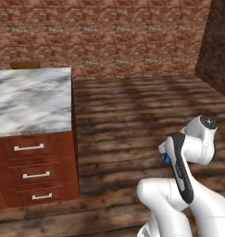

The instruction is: Move the drinks to the dining counter.

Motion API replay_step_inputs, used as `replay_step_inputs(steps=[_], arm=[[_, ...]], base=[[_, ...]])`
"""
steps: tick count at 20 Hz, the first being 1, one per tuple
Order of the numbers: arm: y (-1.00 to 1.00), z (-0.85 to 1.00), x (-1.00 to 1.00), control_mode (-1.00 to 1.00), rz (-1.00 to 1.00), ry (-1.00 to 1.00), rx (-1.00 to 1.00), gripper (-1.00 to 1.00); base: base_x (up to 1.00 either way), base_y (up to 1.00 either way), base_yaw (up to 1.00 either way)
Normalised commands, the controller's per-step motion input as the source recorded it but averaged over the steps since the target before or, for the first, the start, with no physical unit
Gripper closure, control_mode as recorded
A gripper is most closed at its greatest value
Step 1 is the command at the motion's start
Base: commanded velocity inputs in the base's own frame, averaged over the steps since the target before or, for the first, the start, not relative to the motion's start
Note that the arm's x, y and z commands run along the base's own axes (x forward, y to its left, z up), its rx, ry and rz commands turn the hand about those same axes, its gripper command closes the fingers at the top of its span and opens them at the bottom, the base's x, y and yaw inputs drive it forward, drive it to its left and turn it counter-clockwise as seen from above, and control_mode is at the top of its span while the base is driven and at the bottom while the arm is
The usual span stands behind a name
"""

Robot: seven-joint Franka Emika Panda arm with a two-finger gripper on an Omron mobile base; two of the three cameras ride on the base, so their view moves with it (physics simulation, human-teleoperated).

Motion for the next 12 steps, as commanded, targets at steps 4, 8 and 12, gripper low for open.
replay_step_inputs(steps=[4,8,12], arm=[[0.0,0.0,0.0,1.0,0.0,0.0,0.0,1.0],[0.0,0.0,0.0,1.0,0.0,0.0,0.0,1.0],[0.0,0.0,0.0,1.0,0.0,0.0,0.0,1.0]], base=[[0.86,-0.36,0.0],[0.92,-0.25,0.03],[0.84,-0.24,0.07]])
